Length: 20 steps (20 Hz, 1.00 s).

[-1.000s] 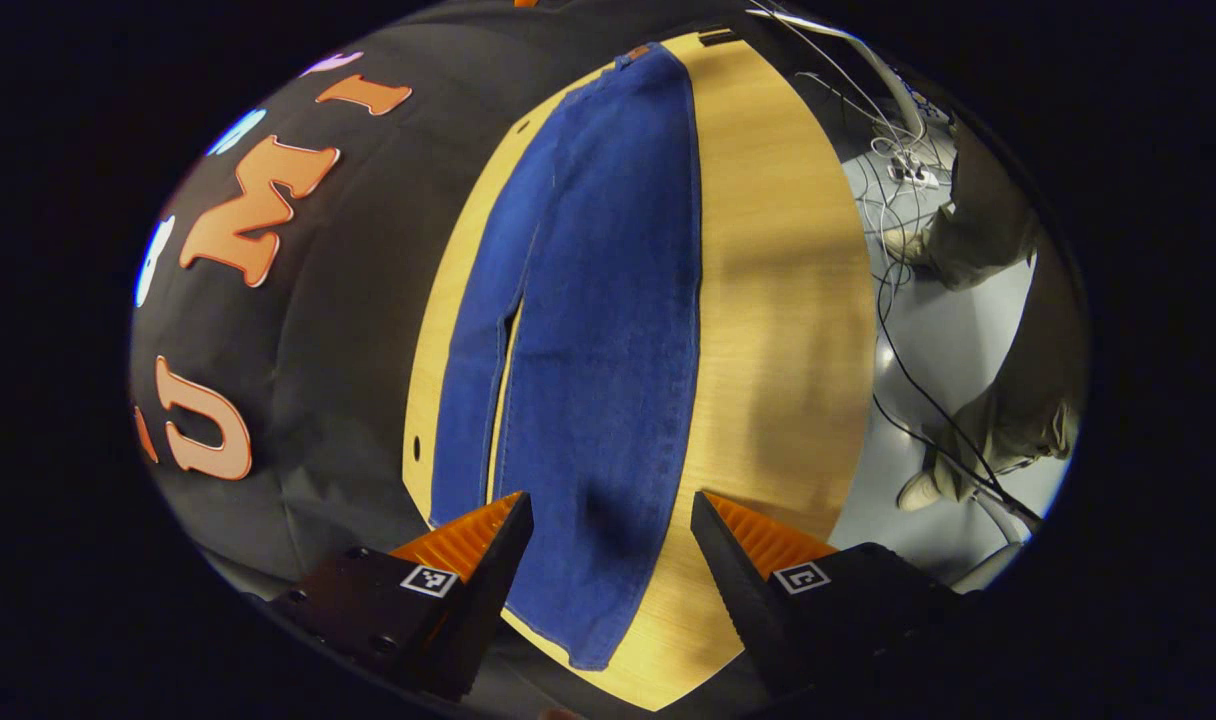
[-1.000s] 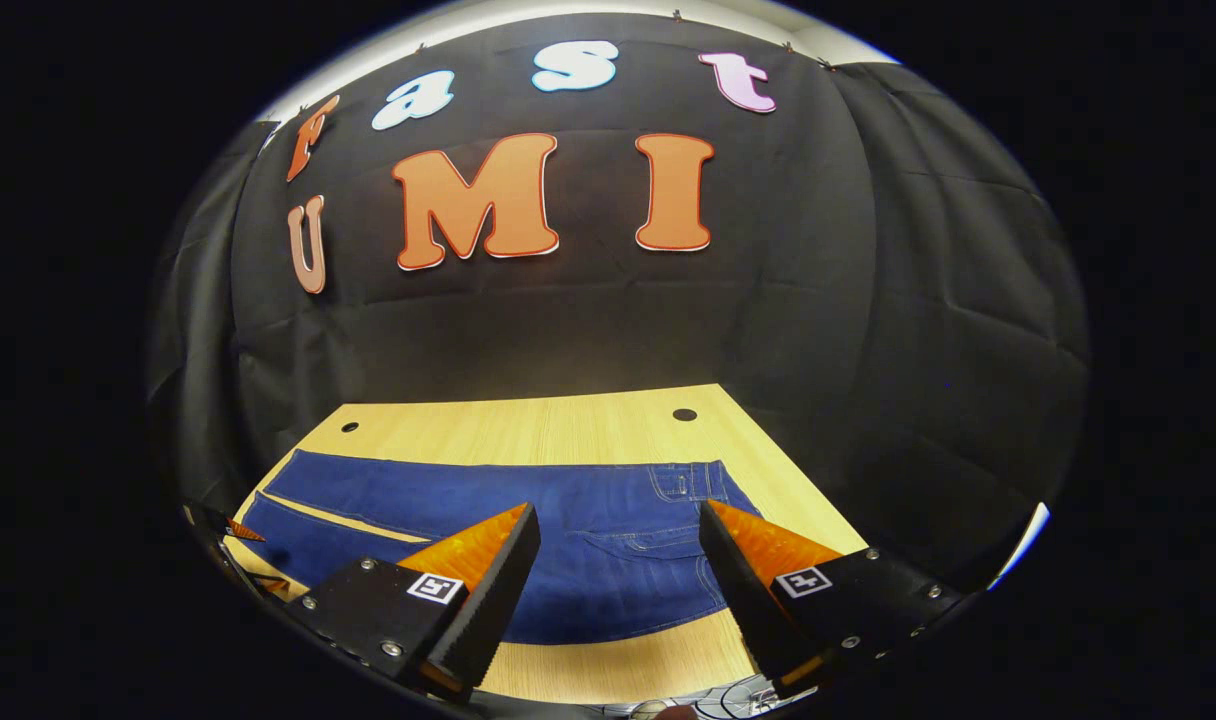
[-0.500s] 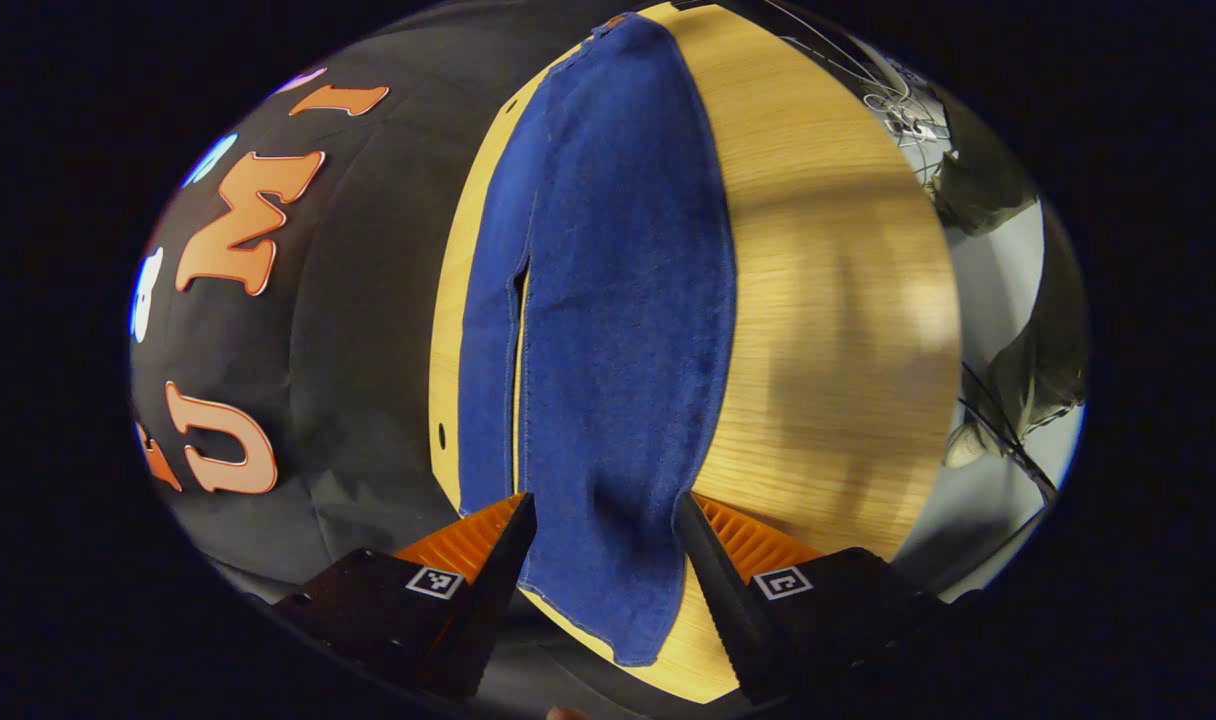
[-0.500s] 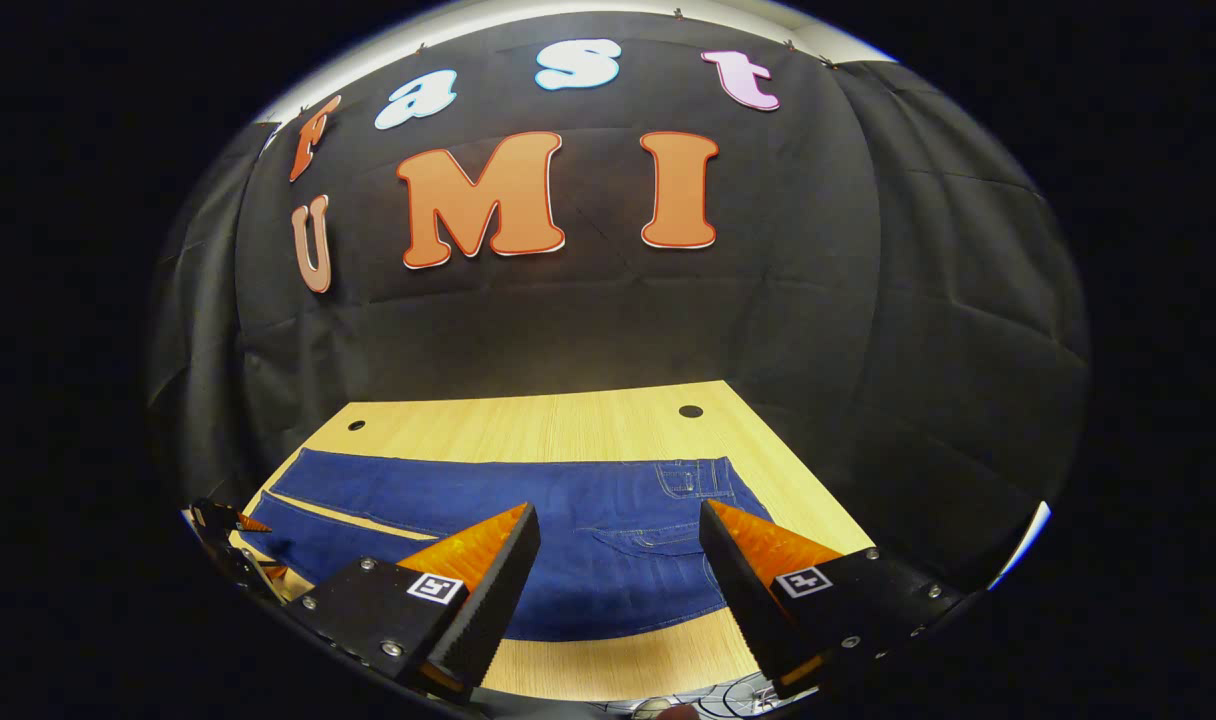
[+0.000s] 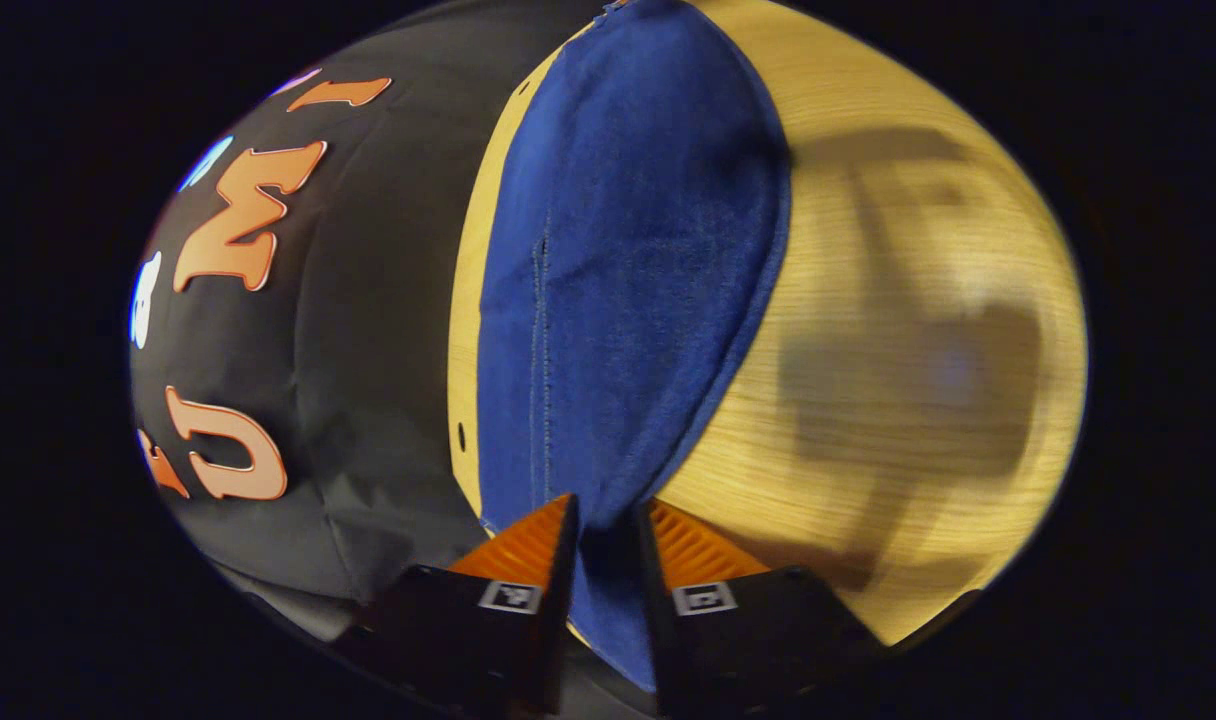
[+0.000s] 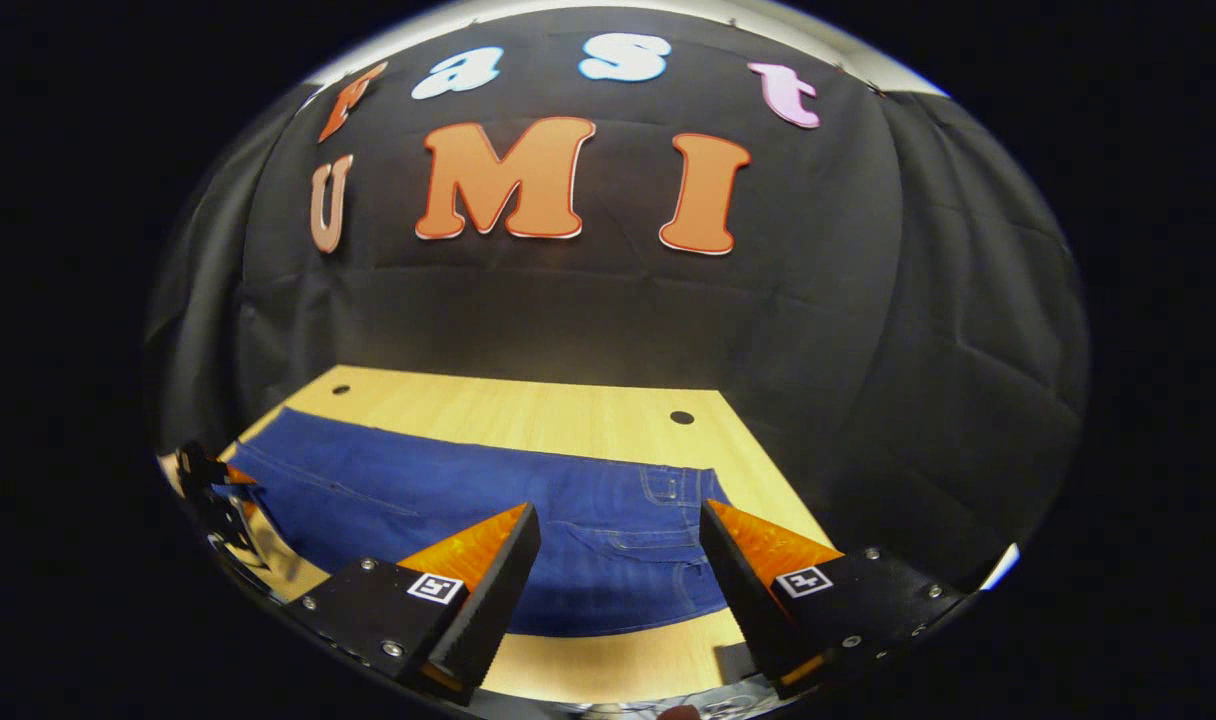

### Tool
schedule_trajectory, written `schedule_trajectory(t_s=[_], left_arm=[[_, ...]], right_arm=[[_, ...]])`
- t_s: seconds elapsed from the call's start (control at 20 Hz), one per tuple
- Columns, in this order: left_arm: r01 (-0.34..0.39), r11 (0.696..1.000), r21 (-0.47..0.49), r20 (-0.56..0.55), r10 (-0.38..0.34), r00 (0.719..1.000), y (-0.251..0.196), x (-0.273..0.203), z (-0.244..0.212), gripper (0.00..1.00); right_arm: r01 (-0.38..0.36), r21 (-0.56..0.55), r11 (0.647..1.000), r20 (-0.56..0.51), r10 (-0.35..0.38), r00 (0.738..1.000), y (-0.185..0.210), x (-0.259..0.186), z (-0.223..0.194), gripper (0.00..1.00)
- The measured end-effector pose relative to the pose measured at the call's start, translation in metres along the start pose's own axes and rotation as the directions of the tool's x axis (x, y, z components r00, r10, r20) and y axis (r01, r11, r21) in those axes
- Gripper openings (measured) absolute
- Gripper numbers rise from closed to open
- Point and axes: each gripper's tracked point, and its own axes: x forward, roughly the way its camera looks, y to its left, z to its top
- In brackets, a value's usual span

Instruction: Grasp the waist and the cuffs of the jeans and fold them to make the two legs overlap; first hold the waist and fold one-third of the jeans toward the cuffs, then hold the cuffs and fold the remaining one-third in the same direction to finish folding.

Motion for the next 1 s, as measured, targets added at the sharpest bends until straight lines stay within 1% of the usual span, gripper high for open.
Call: schedule_trajectory(t_s=[0.05,0.1,0.15,0.2,0.25,0.3,0.35,0.4,0.45,0.55,0.6,0.65,0.7,0.75,0.8,0.85,0.95,1.0], left_arm=[[0.003,1.000,0.011,0.009,-0.003,1.000,-0.002,-0.003,0.002,0.27],[-0.010,1.000,0.018,-0.009,0.010,1.000,-0.007,0.007,-0.003,0.22],[-0.003,0.999,0.035,-0.007,0.004,1.000,-0.010,-0.009,-0.002,0.08],[-0.003,0.999,0.033,0.002,0.002,1.000,-0.011,-0.007,0.001,0.08],[0.010,1.000,0.009,0.005,-0.010,1.000,-0.012,-0.009,0.000,0.08],[0.032,0.999,-0.028,0.011,-0.032,0.999,-0.012,-0.011,-0.002,0.08],[0.058,0.996,-0.071,0.011,-0.058,0.998,-0.012,-0.012,-0.003,0.08],[0.070,0.992,-0.105,0.011,-0.070,0.998,-0.011,-0.013,-0.004,0.08],[0.060,0.992,-0.110,0.012,-0.059,0.998,-0.004,-0.015,-0.002,0.08],[0.041,0.994,-0.099,0.016,-0.040,0.999,0.004,-0.021,0.002,0.08],[0.045,0.994,-0.104,0.012,-0.044,0.999,0.004,-0.021,0.002,0.08],[0.049,0.993,-0.107,0.012,-0.048,0.999,0.005,-0.020,0.002,0.08],[0.049,0.993,-0.104,0.008,-0.048,0.999,0.008,-0.019,0.001,0.08],[0.045,0.994,-0.102,0.006,-0.044,0.999,0.009,-0.018,0.004,0.08],[0.047,0.994,-0.103,0.000,-0.048,0.999,0.008,-0.017,0.003,0.08],[0.049,0.993,-0.105,-0.005,-0.050,0.999,0.007,-0.015,0.003,0.08],[0.055,0.993,-0.106,-0.015,-0.056,0.998,0.007,-0.011,0.004,0.08],[0.056,0.993,-0.109,-0.020,-0.058,0.998,0.007,-0.009,0.003,0.08]], right_arm=[[0.016,-0.068,0.998,0.012,-0.015,1.000,-0.005,0.003,0.001,0.98],[0.023,-0.141,0.990,0.028,-0.019,0.999,-0.009,0.004,0.001,0.98],[0.027,-0.220,0.975,0.040,-0.018,0.999,-0.013,0.006,0.000,0.97],[0.020,-0.307,0.952,0.045,-0.007,0.999,-0.015,0.008,-0.007,0.98],[0.012,-0.395,0.918,0.030,0.001,1.000,-0.019,0.009,-0.015,0.98],[0.007,-0.485,0.874,0.005,-0.005,1.000,-0.026,0.013,-0.029,0.98],[0.000,-0.567,0.824,-0.012,-0.009,1.000,-0.033,0.013,-0.042,0.98],[-0.009,-0.645,0.764,-0.026,-0.010,1.000,-0.037,0.015,-0.056,0.98],[-0.020,-0.724,0.690,-0.040,-0.013,0.999,-0.042,0.016,-0.068,0.98],[-0.064,-0.856,0.513,-0.075,-0.001,0.997,-0.050,0.019,-0.093,0.98],[-0.102,-0.900,0.424,-0.109,0.009,0.994,-0.050,0.025,-0.107,0.98],[-0.128,-0.927,0.351,-0.129,0.021,0.991,-0.050,0.027,-0.120,0.98],[-0.163,-0.943,0.290,-0.158,0.039,0.987,-0.047,0.028,-0.135,0.98],[-0.192,-0.950,0.245,-0.185,0.053,0.981,-0.046,0.031,-0.149,0.98],[-0.214,-0.953,0.214,-0.205,0.063,0.977,-0.043,0.038,-0.160,0.98],[-0.226,-0.955,0.195,-0.218,0.061,0.974,-0.044,0.044,-0.166,0.98],[-0.257,-0.949,0.182,-0.253,0.045,0.966,-0.053,0.058,-0.178,0.98],[-0.273,-0.948,0.166,-0.269,0.045,0.962,-0.053,0.062,-0.184,0.98]])
